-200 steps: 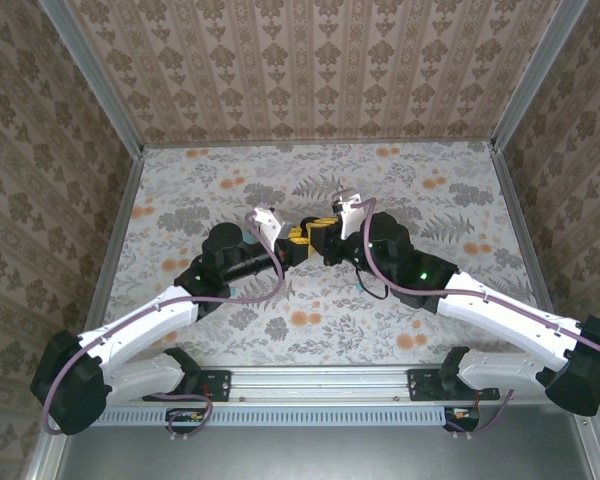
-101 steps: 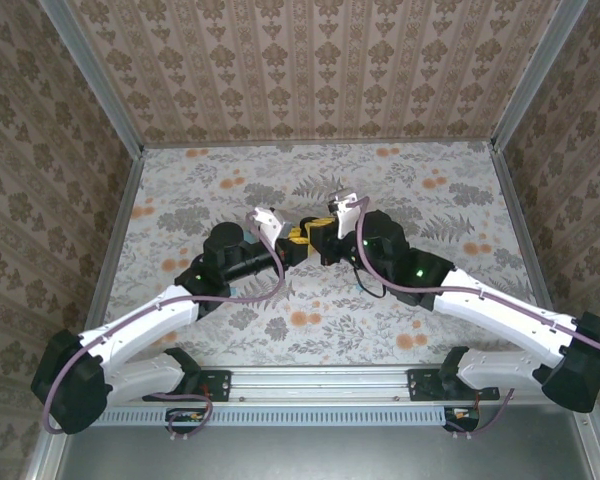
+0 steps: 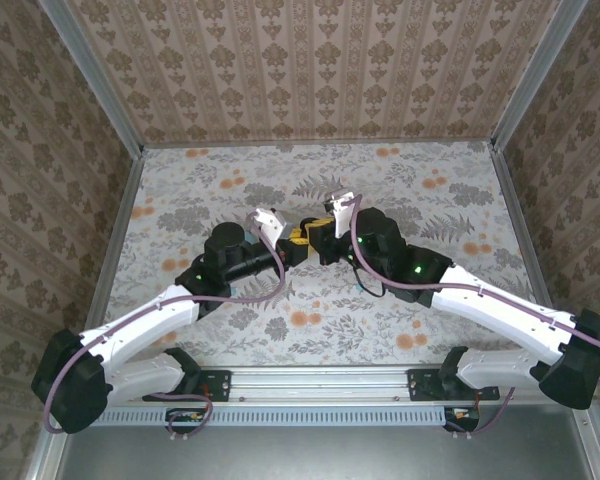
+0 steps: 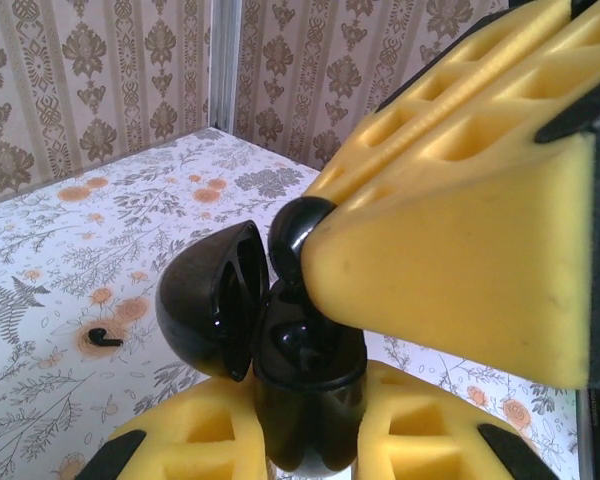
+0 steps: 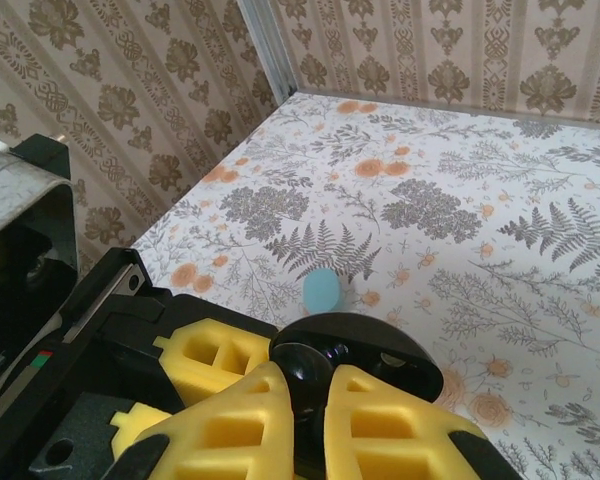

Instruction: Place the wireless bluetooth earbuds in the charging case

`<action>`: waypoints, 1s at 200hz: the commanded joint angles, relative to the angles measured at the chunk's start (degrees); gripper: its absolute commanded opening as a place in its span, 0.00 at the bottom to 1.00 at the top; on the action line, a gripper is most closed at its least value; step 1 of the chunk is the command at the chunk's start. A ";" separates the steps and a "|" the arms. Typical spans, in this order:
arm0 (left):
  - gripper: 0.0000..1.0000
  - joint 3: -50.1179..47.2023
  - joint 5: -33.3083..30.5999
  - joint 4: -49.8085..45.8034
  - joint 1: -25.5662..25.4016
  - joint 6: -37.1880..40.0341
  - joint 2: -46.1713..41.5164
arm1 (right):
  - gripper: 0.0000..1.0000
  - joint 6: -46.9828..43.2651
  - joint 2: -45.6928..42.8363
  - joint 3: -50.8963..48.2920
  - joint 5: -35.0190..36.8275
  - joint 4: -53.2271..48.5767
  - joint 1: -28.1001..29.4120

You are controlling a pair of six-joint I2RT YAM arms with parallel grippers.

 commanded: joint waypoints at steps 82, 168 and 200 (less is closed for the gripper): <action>0.00 1.57 -0.81 6.26 0.48 2.49 0.27 | 0.24 2.05 1.68 2.90 -2.09 -6.77 0.91; 0.00 1.74 -0.13 6.50 0.46 2.12 0.98 | 0.36 2.56 1.86 7.10 -1.48 -9.56 0.89; 0.00 1.97 0.17 6.54 0.47 1.81 1.32 | 0.42 3.63 2.13 9.36 -1.26 -11.42 0.65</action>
